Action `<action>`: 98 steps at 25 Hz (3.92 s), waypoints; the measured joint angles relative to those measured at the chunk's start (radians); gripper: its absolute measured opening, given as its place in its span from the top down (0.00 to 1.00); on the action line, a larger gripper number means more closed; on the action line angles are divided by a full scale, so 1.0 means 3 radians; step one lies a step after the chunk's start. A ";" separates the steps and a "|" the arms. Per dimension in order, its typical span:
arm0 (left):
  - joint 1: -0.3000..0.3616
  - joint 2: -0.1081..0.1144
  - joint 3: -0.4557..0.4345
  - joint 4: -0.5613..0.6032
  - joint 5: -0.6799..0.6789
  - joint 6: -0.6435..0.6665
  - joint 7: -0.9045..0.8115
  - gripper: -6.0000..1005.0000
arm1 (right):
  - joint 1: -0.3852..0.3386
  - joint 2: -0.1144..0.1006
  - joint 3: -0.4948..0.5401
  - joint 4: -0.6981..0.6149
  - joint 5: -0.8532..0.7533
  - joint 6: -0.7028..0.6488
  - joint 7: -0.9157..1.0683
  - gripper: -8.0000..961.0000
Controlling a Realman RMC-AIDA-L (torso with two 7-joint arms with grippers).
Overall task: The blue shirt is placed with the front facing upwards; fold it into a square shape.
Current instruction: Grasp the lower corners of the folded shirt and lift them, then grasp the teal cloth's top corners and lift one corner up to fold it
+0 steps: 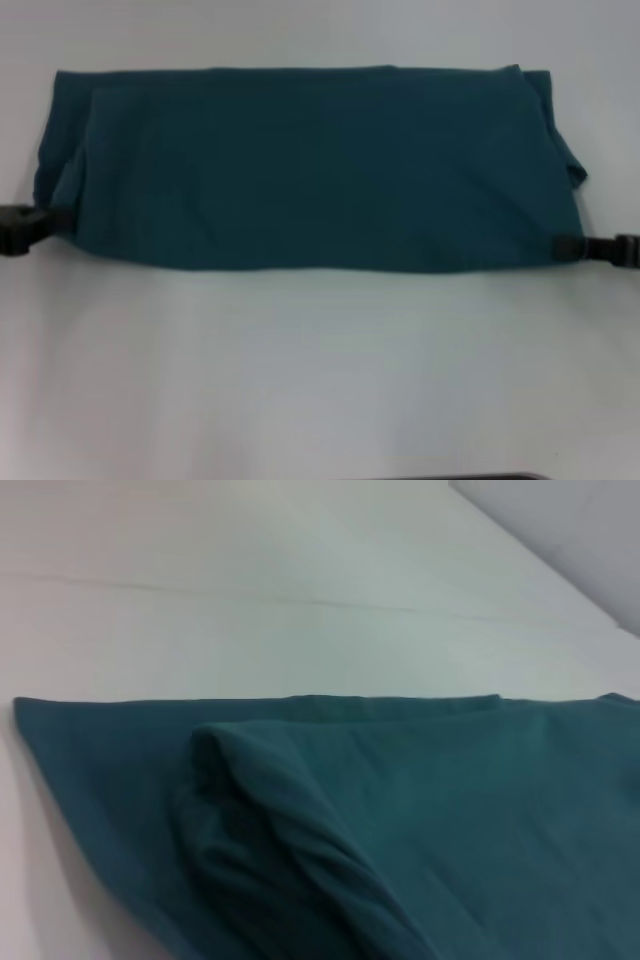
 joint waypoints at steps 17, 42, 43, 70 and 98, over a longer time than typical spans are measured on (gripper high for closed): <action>0.0435 0.0109 -0.0008 -0.0036 0.0086 0.0748 0.0124 0.98 | -0.0567 0.0071 0.0152 0.0042 -0.0031 0.0567 -0.0568 0.97; 0.0401 0.0143 -0.0214 0.0117 0.0477 0.0382 0.0120 0.98 | -0.0749 0.0061 0.0349 0.0029 -0.0042 0.0492 -0.0580 0.95; 0.0391 0.0147 -0.0229 0.0108 0.0478 0.0381 0.0103 0.98 | -0.0749 0.0061 0.0350 0.0029 -0.0043 0.0491 -0.0580 0.95; 0.0358 0.0248 -0.0306 0.0094 0.0475 0.0639 0.0026 0.94 | -0.0717 -0.0012 0.0347 0.0057 -0.0043 0.0598 -0.0423 0.93; -0.0329 0.0150 -0.0756 0.0212 0.0439 0.0198 -0.0090 0.28 | -0.0220 -0.0180 0.0491 0.0403 0.0225 0.0675 -0.0033 0.30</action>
